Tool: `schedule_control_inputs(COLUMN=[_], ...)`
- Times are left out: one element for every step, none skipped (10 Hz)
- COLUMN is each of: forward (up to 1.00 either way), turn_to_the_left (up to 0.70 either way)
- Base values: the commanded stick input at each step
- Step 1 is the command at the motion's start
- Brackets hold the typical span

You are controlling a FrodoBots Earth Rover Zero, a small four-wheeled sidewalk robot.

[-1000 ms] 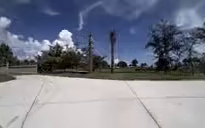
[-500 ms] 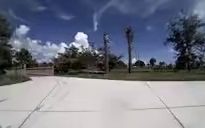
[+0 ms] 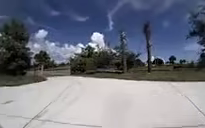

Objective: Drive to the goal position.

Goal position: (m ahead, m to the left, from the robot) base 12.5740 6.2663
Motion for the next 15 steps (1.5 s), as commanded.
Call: schedule_control_inputs(forward=[0.85,0.85,0.85,0.85,0.85,0.85,0.85,0.85,0.85,0.85,0.85,0.85,0.85,0.85,0.85], turn_to_the_left=[0.0,0.0,0.0,0.0,0.0,0.0,0.0,0.0,0.0,0.0,0.0,0.0,0.0,0.0,0.0])
